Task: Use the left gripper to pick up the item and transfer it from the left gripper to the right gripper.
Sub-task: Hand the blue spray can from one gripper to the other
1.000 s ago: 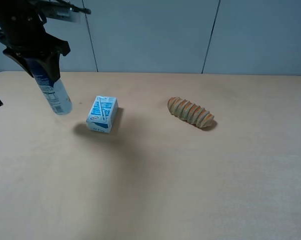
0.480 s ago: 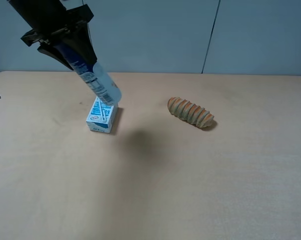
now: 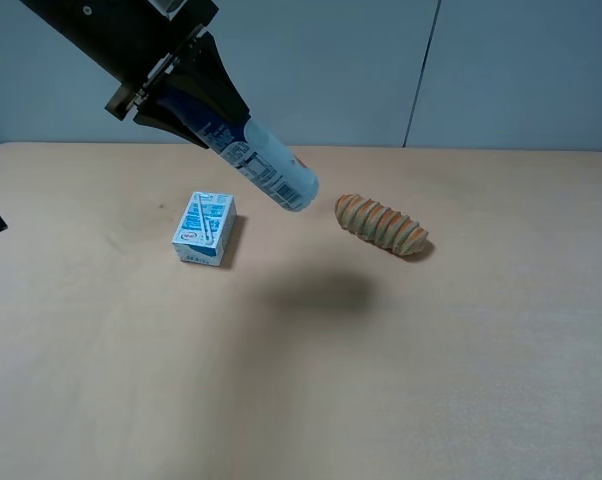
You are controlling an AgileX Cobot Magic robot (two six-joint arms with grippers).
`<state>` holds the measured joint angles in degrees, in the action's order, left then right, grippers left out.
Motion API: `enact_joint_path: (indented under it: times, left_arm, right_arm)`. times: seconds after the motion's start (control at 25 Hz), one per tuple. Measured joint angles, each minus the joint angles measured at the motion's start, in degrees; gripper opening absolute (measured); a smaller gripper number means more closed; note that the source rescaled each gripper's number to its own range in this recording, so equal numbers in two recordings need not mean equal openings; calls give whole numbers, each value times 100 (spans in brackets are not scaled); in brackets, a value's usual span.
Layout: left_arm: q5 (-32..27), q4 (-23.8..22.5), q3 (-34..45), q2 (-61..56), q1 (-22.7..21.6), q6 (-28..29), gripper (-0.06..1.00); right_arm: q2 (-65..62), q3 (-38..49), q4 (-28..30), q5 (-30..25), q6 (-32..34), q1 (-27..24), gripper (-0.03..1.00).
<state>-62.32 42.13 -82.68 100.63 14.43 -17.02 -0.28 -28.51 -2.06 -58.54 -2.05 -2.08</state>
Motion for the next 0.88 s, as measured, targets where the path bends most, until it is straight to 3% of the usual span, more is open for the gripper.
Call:
enact_joint_path:
  times: [0.6, 0.76, 0.88]
  left_arm:
    - [139, 2156, 1266, 0, 0, -1763, 0]
    - [41, 2414, 1439, -5, 0, -1990, 0]
    - [-103, 2439, 1477, -5, 0, -2048, 0]
  right_arm:
    - [0, 0, -21, 0, 0, 0, 100]
    - [247, 0, -190, 0, -214, 0, 100]
    - [850, -134, -659, 42, -609, 0, 100]
